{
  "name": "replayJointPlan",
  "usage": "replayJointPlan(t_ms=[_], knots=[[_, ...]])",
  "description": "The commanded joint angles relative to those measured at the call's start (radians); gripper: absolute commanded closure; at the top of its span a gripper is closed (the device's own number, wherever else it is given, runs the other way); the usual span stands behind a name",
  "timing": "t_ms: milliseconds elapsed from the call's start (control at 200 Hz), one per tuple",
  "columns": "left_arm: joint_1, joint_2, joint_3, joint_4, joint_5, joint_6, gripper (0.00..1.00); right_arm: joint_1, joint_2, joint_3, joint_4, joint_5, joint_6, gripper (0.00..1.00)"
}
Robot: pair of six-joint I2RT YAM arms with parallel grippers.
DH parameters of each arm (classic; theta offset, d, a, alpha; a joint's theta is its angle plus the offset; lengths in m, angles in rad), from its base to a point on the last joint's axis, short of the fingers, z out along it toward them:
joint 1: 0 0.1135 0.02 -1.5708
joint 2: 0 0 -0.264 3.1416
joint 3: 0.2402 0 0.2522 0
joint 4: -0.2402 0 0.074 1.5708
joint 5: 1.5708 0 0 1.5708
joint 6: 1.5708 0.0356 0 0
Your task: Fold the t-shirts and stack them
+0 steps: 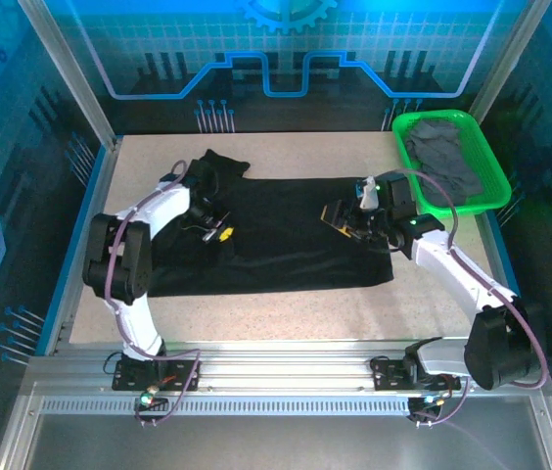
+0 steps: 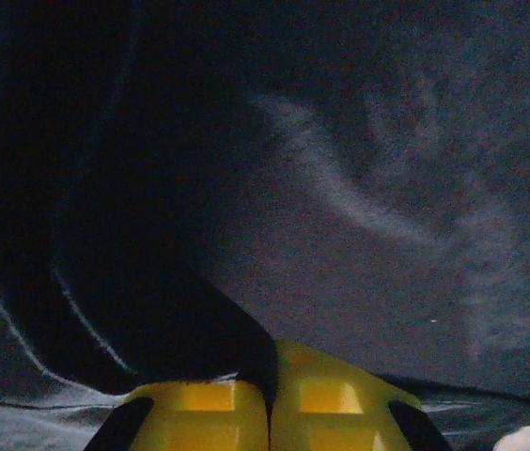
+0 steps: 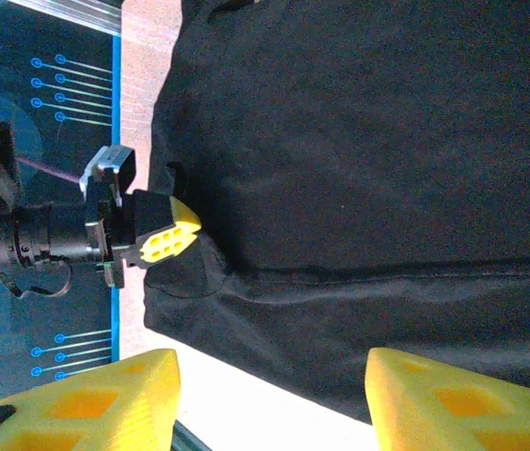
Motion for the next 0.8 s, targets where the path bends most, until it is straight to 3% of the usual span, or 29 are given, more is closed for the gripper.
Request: replayJointPlan(t_ms=[0, 385, 560, 605, 670, 715, 795], knots=[[-0.021, 0.053, 0.066, -0.104, -0.029, 0.116, 1.00, -0.014, -0.017, -0.014, -0.025, -0.022, -0.009, 0.45], [-0.104, 0.174, 0.222, -0.152, -0.057, 0.299, 1.00, -0.015, -0.017, -0.029, -0.041, -0.006, -0.014, 0.45], [-0.135, 0.236, 0.300, -0.208, -0.125, 0.376, 0.97, -0.015, -0.017, -0.037, -0.042, -0.001, -0.011, 0.45], [-0.135, 0.248, 0.312, -0.221, -0.147, 0.381, 0.91, -0.016, -0.016, -0.038, -0.044, 0.000, -0.013, 0.45], [-0.136, 0.251, 0.321, -0.228, -0.180, 0.377, 0.66, -0.016, -0.018, -0.039, -0.051, 0.008, -0.014, 0.45], [-0.137, 0.242, 0.324, -0.235, -0.212, 0.367, 0.56, -0.016, -0.019, -0.040, -0.058, 0.017, -0.014, 0.45], [-0.137, 0.197, 0.318, -0.248, -0.276, 0.339, 0.50, -0.016, -0.024, -0.040, -0.084, 0.052, -0.023, 0.45]])
